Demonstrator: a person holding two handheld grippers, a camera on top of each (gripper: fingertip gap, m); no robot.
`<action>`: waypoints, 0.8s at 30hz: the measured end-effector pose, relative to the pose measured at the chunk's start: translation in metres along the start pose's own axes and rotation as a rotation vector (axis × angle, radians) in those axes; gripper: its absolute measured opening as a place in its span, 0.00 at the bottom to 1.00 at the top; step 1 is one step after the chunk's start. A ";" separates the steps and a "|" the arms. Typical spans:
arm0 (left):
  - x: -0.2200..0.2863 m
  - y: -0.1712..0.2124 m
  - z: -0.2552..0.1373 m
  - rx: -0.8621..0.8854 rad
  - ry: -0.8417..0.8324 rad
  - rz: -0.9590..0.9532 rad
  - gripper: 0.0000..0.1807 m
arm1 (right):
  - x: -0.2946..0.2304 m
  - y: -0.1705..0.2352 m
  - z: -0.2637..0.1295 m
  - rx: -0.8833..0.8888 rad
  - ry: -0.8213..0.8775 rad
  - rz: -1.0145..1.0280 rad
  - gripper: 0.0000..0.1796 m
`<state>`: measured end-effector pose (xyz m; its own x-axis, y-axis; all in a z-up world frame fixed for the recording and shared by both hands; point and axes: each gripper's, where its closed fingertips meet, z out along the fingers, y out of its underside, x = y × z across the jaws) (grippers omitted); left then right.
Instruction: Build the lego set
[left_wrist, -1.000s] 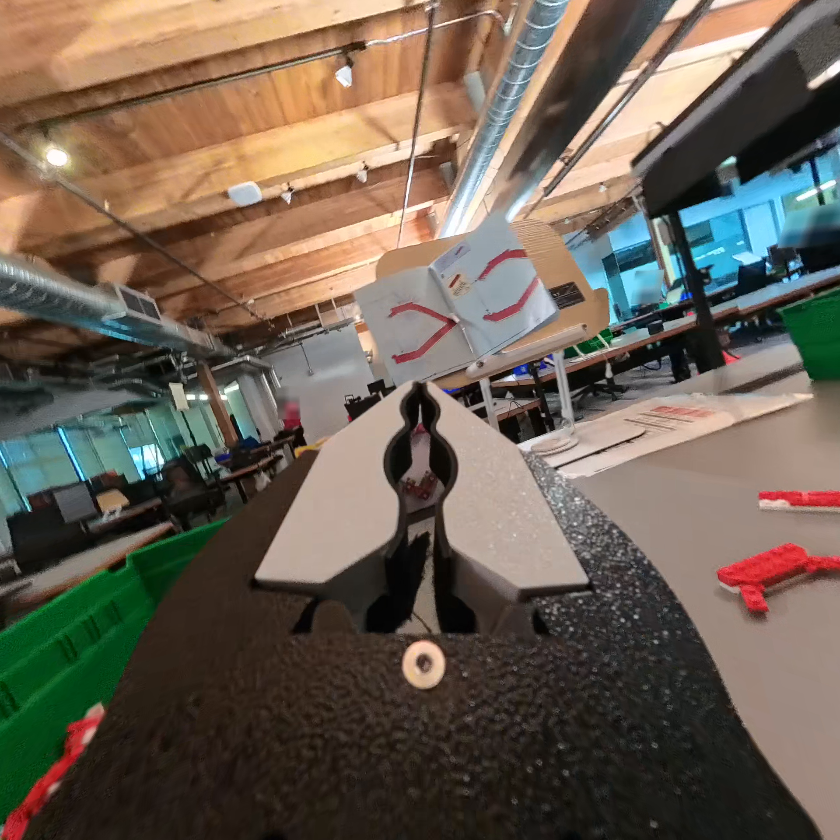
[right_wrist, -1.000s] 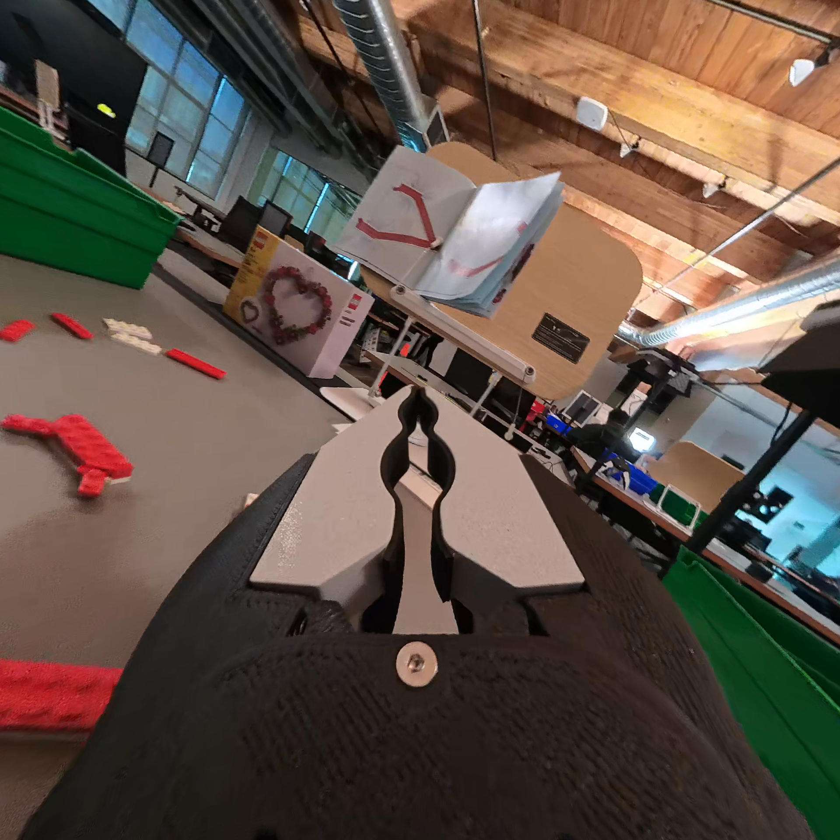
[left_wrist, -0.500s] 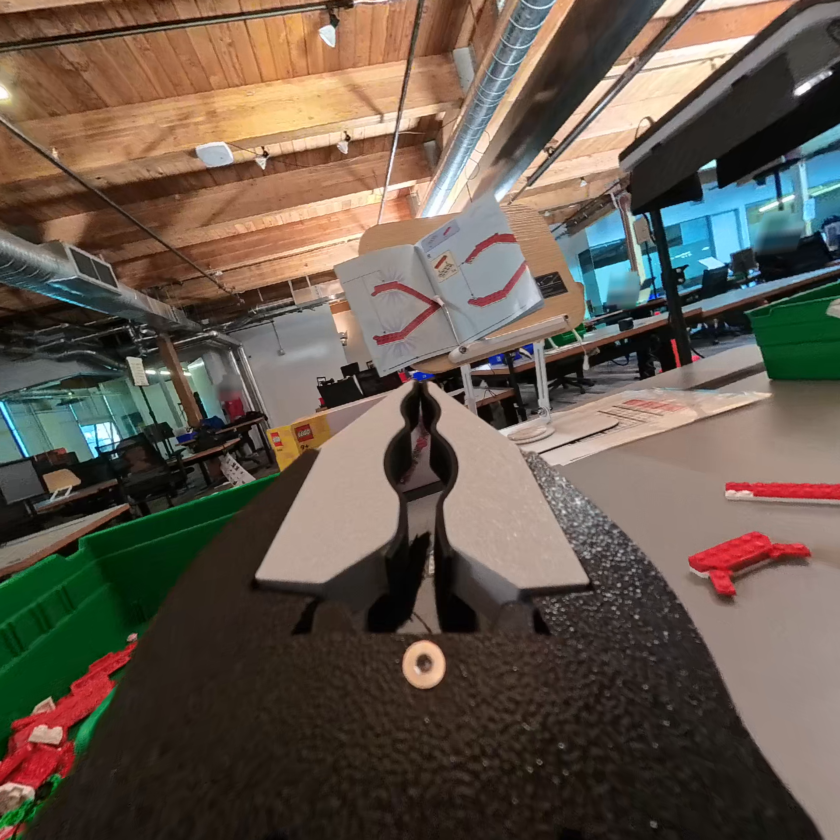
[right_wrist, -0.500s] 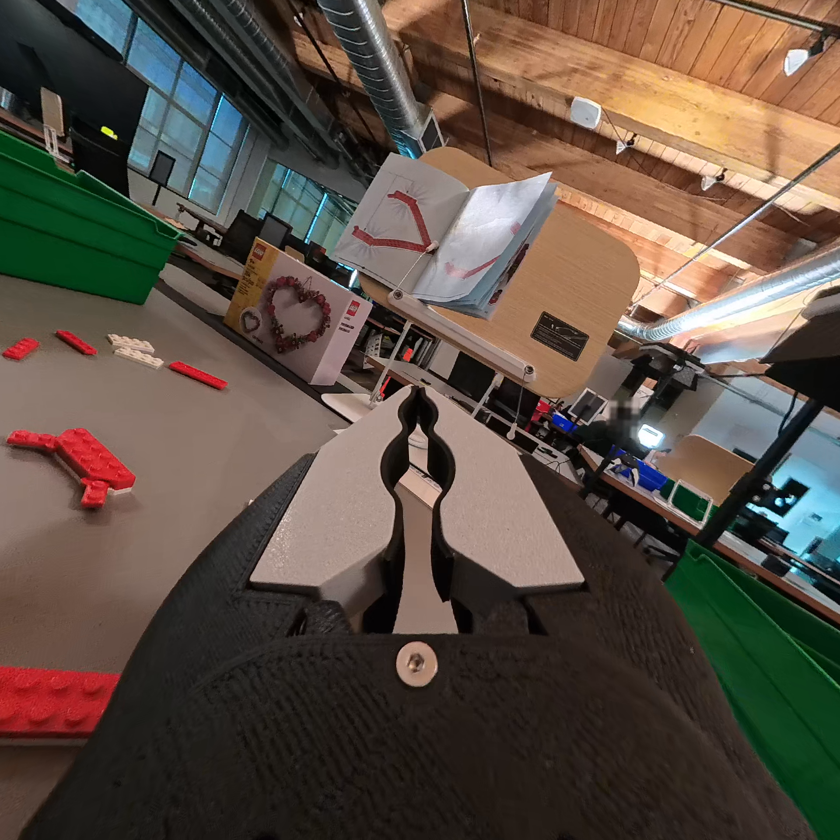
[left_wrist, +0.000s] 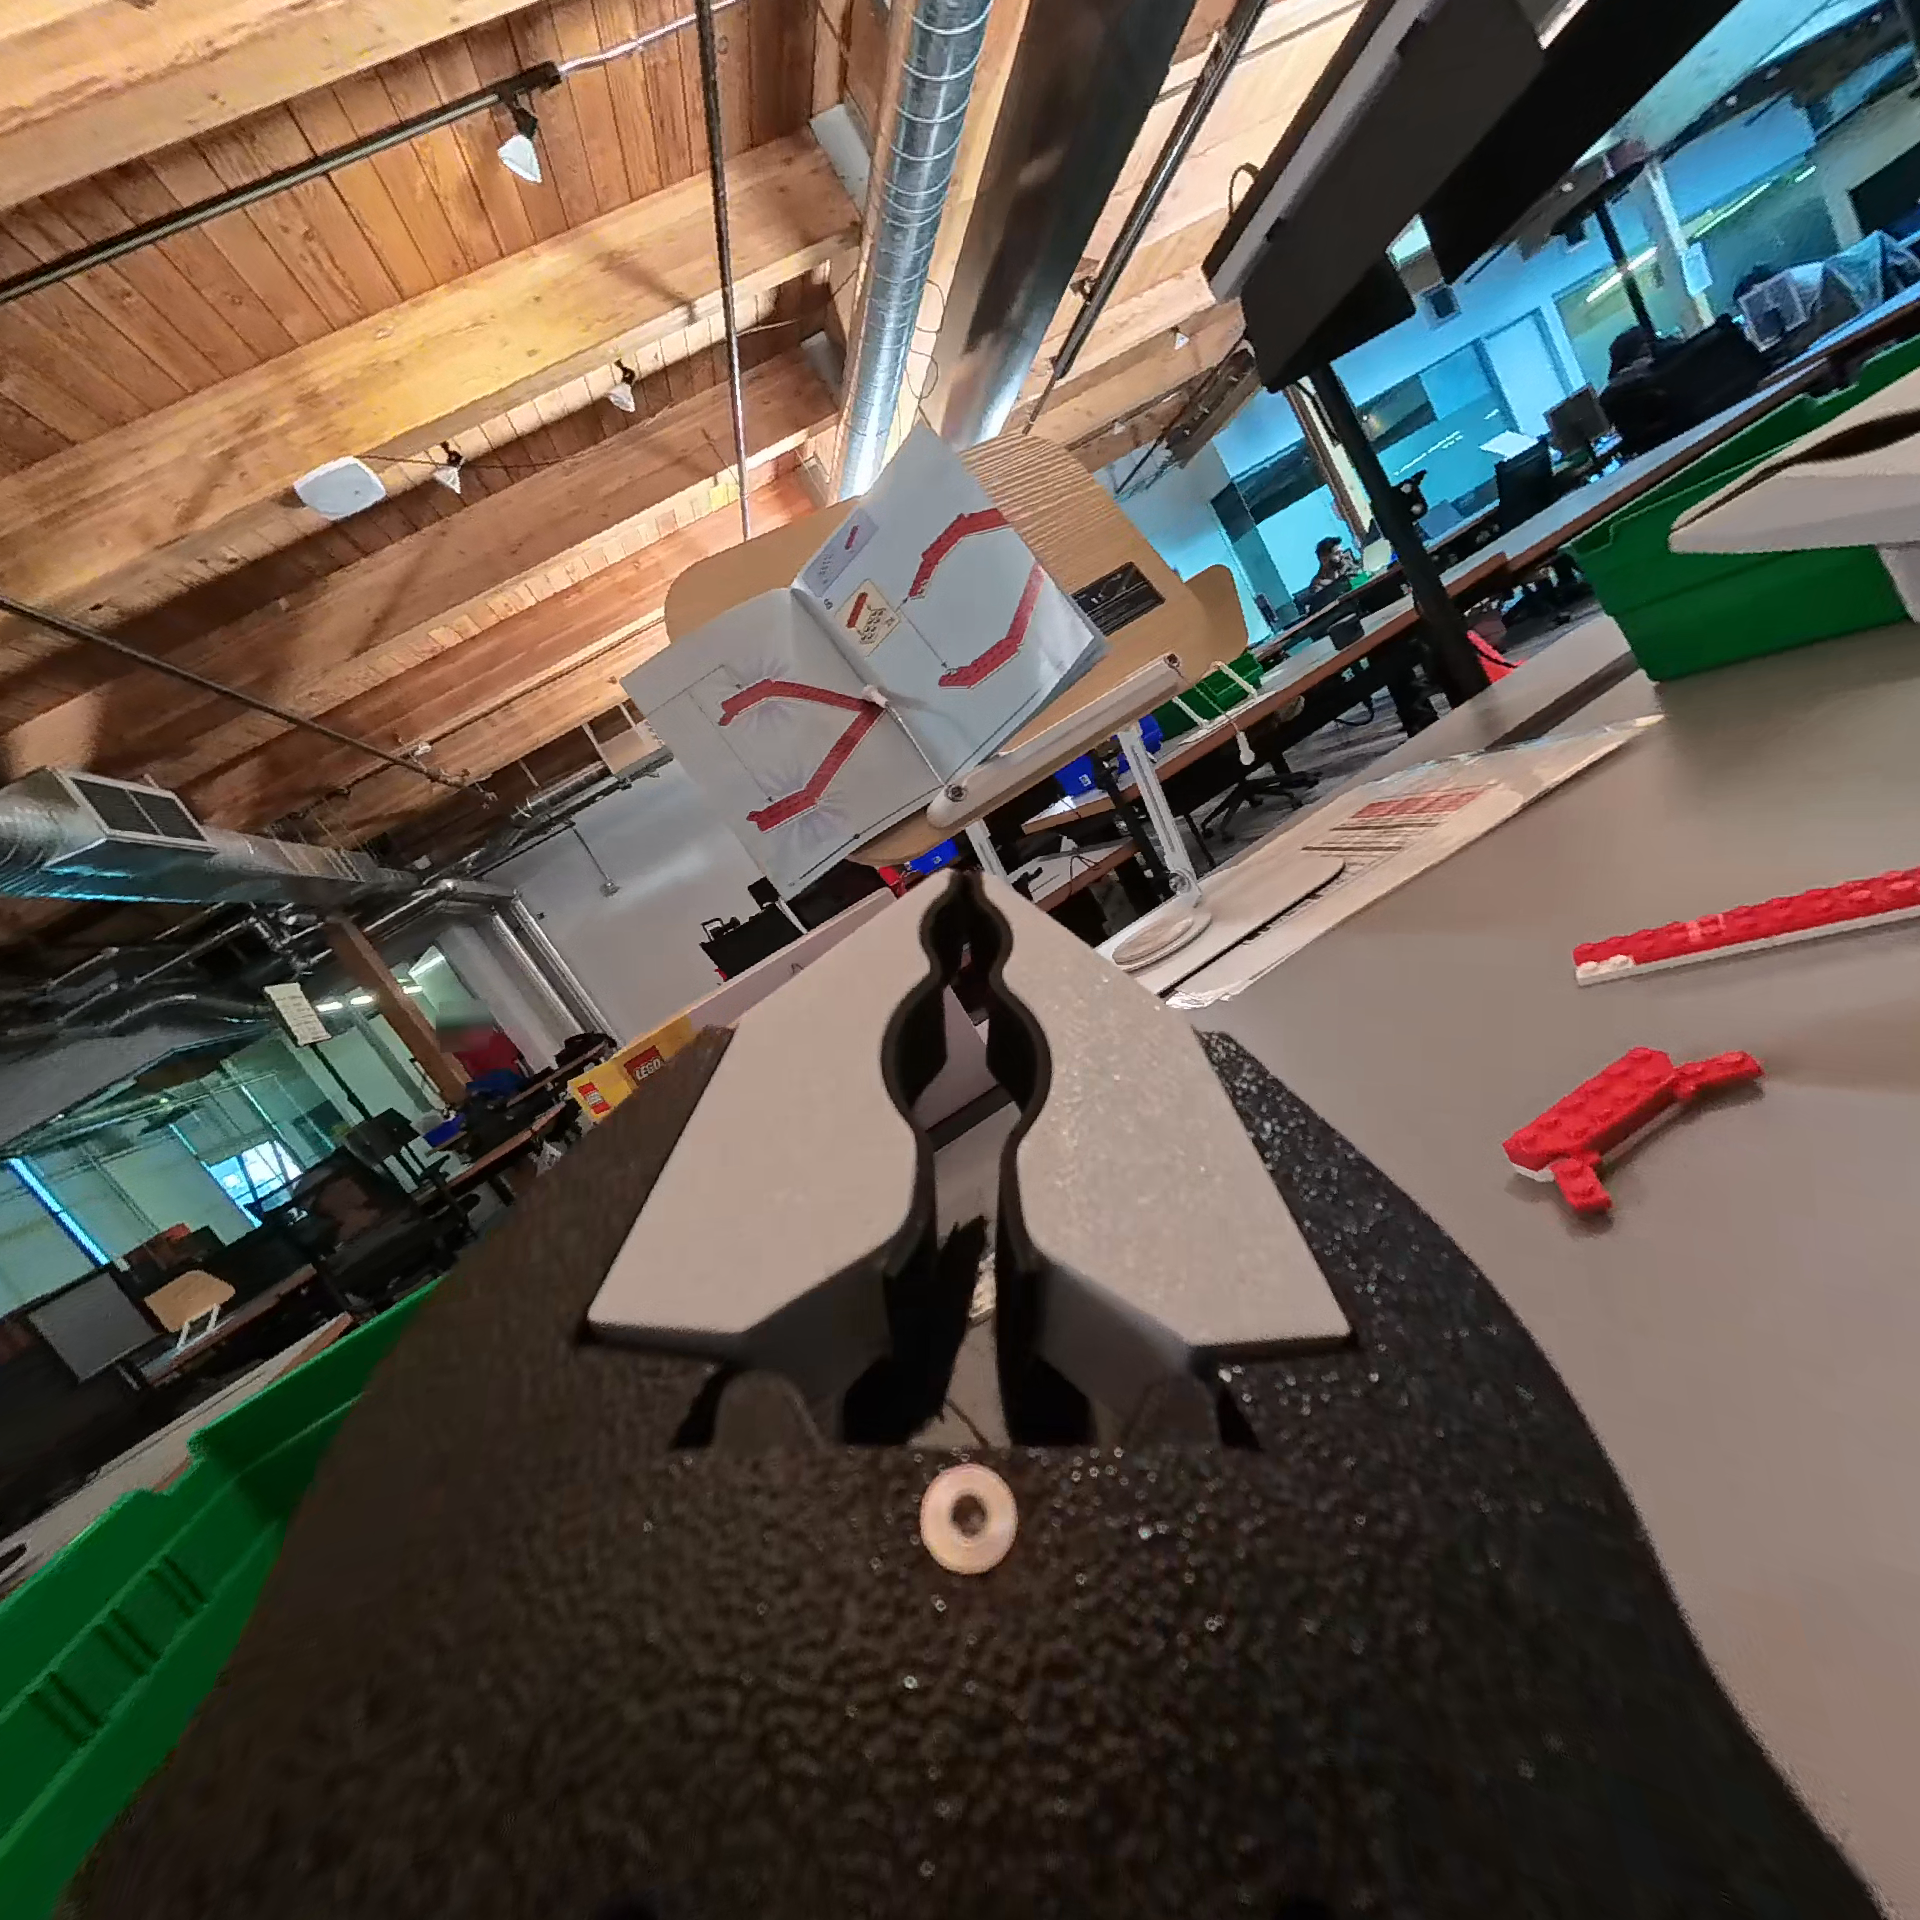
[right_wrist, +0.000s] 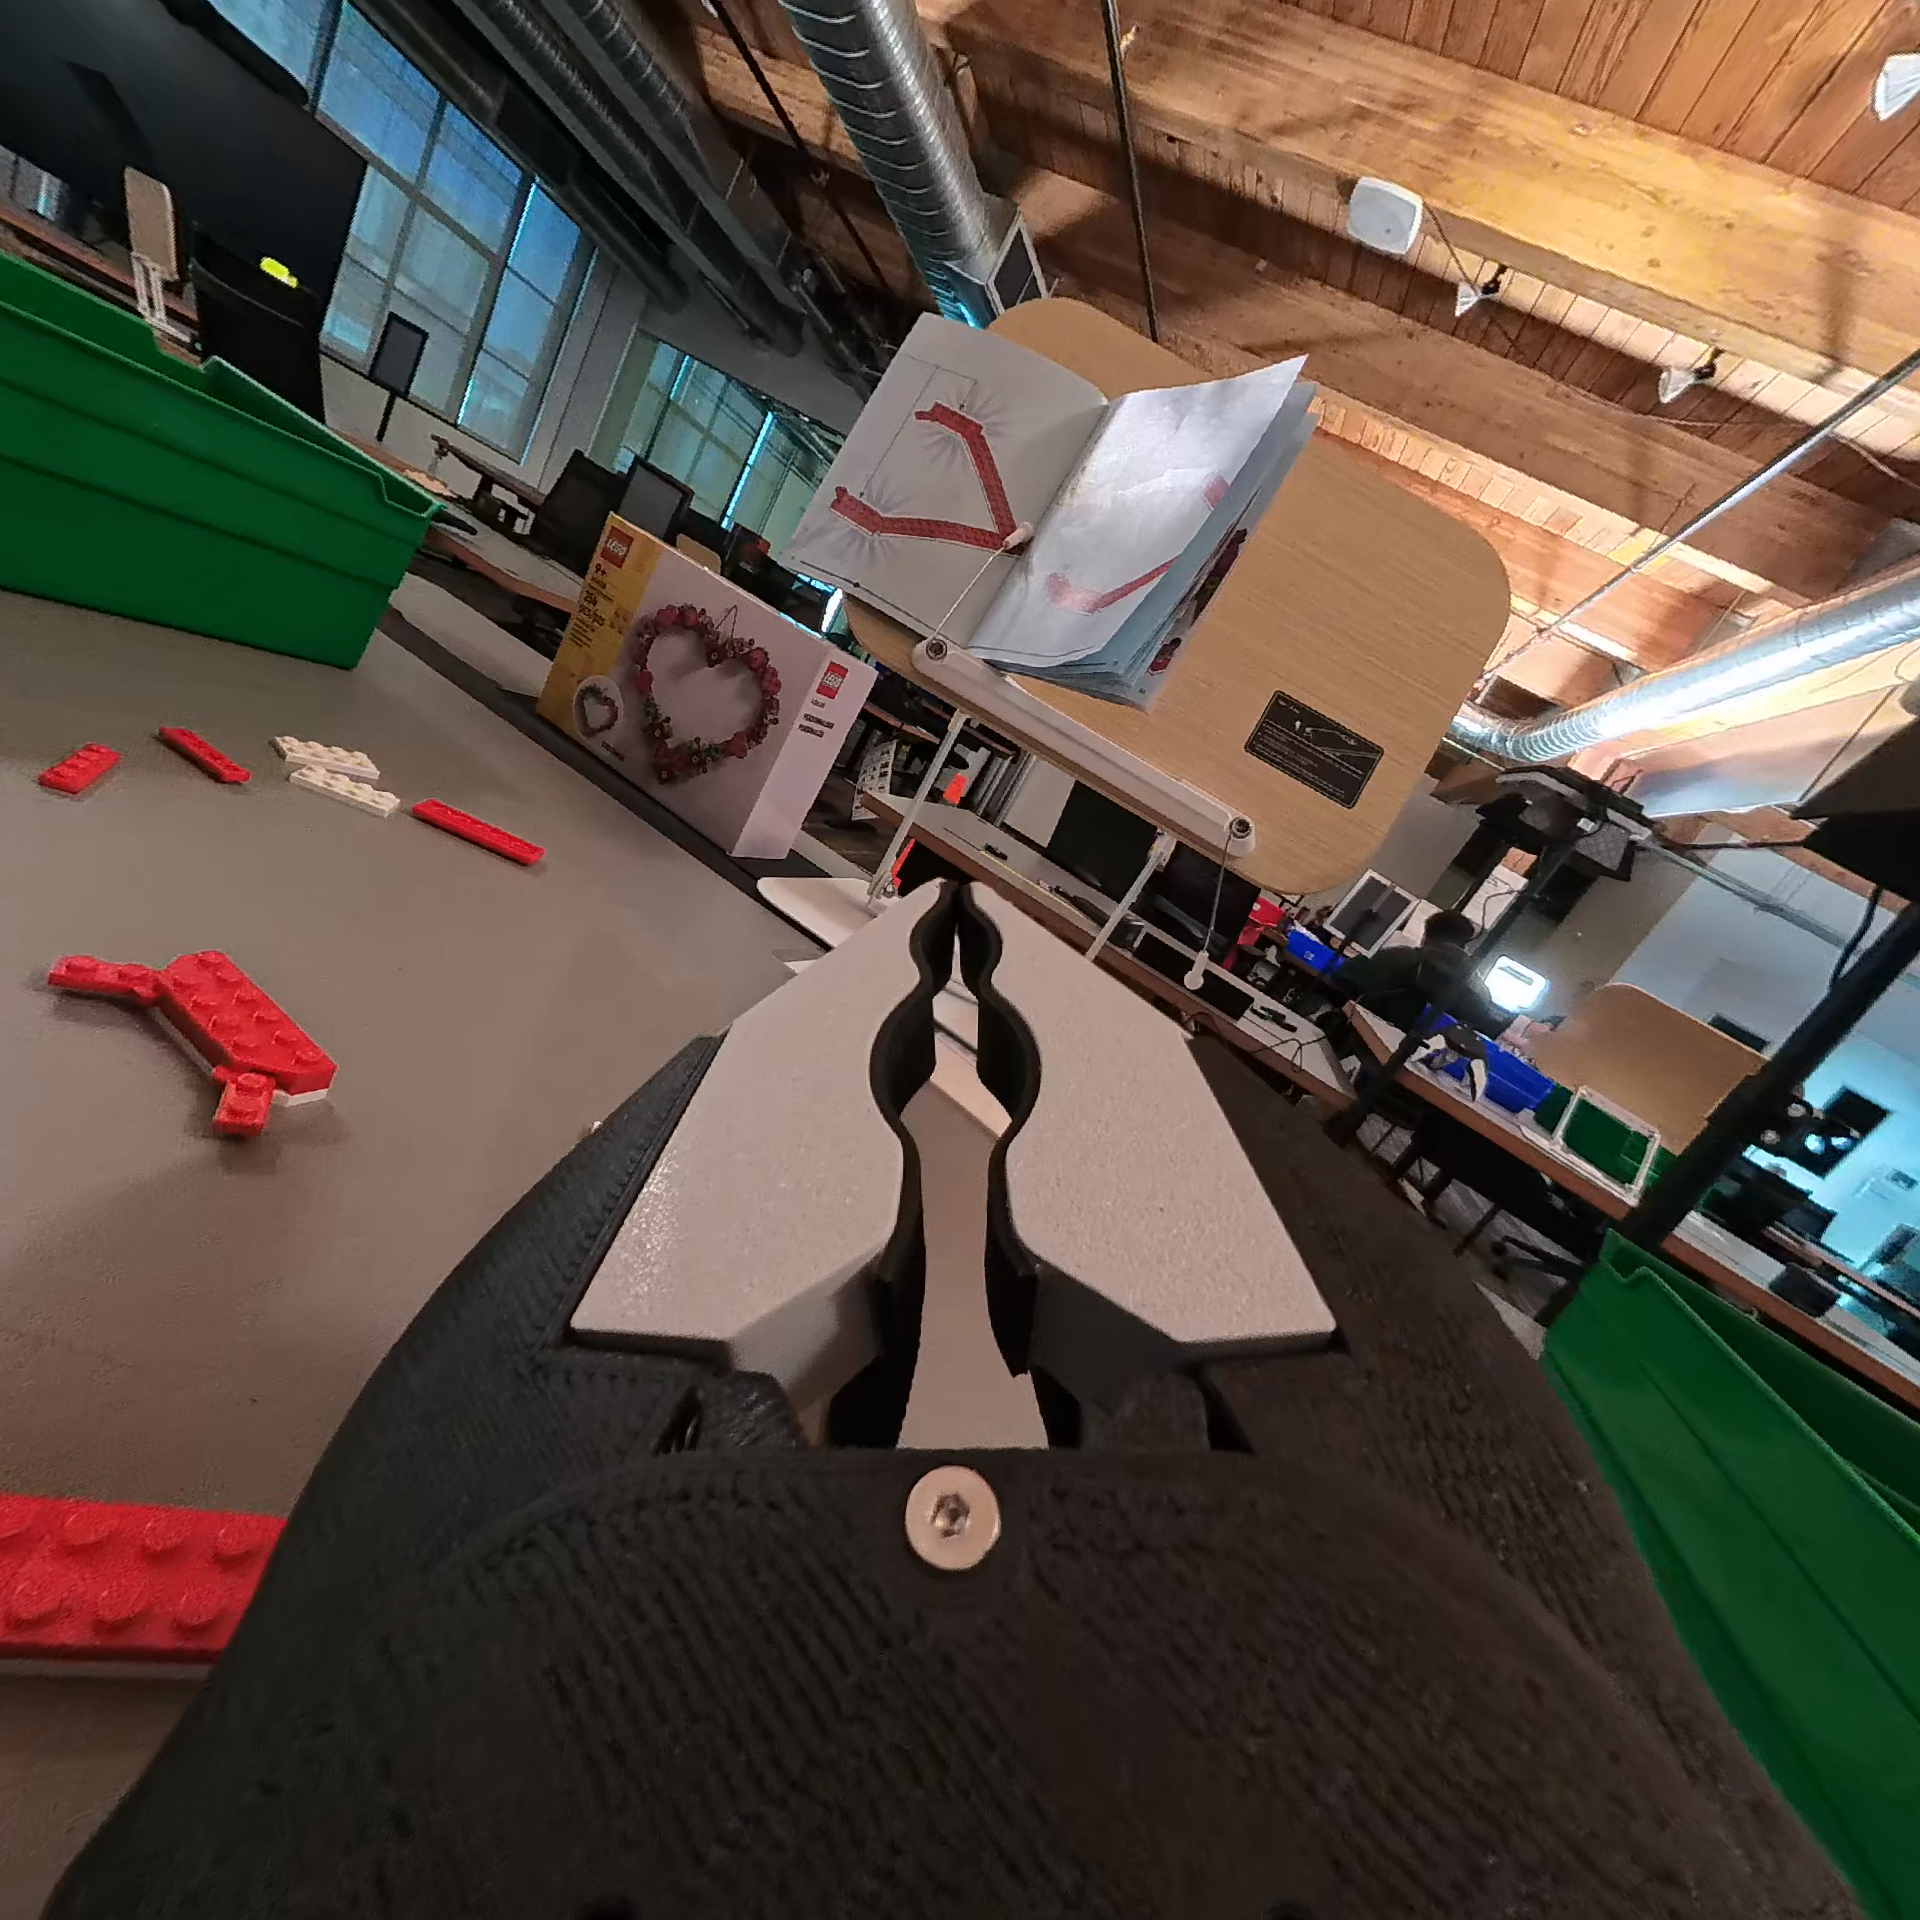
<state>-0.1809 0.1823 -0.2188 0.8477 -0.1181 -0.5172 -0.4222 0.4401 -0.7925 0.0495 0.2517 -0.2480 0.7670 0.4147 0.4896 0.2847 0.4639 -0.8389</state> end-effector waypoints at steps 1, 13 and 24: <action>0.001 0.000 0.000 0.000 0.003 0.003 0.00 | 0.000 0.000 0.000 -0.002 0.000 -0.001 0.00; 0.004 0.000 0.000 0.002 0.013 0.006 0.00 | -0.002 0.001 0.001 -0.004 -0.009 -0.009 0.00; 0.004 0.001 0.000 -0.001 0.015 -0.001 0.00 | -0.002 0.000 0.001 -0.002 -0.008 -0.011 0.00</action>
<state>-0.1782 0.1818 -0.2212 0.8433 -0.1320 -0.5211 -0.4214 0.4394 -0.7933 0.0473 0.2515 -0.2489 0.7591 0.4162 0.5006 0.2942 0.4667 -0.8340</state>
